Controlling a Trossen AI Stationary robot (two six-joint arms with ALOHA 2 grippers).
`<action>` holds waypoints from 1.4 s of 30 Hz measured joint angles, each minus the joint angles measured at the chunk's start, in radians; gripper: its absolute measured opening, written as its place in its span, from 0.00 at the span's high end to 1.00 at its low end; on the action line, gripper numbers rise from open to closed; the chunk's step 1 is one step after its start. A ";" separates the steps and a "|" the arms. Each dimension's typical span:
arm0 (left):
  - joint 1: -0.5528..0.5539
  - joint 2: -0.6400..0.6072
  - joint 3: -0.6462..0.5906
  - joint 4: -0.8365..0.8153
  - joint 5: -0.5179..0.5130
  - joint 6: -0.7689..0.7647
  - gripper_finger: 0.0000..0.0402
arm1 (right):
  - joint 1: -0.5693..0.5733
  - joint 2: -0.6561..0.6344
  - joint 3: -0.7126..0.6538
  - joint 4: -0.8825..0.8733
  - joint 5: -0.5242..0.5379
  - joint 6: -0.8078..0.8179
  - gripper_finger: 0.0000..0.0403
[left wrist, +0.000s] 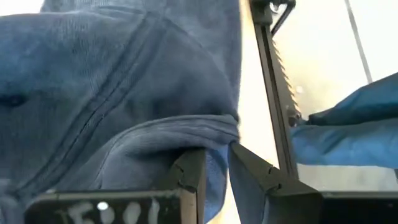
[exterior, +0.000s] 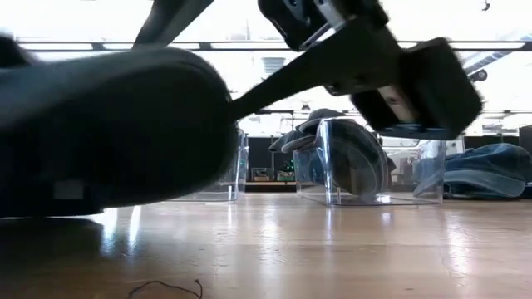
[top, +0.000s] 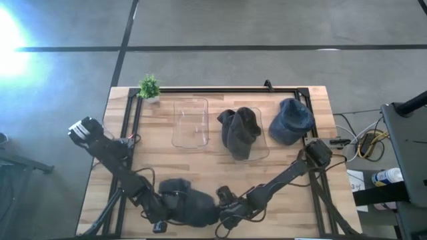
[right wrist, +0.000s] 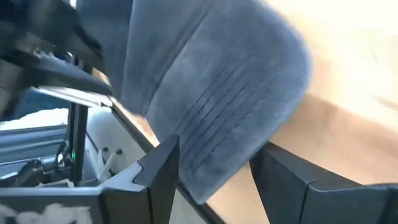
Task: Pick & Place hat
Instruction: Put the bottom blue cap into the left transparent bin
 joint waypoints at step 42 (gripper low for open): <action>0.110 -0.060 -0.201 -0.086 -0.080 -0.305 0.84 | -0.109 0.015 -0.151 0.374 0.073 -0.098 0.56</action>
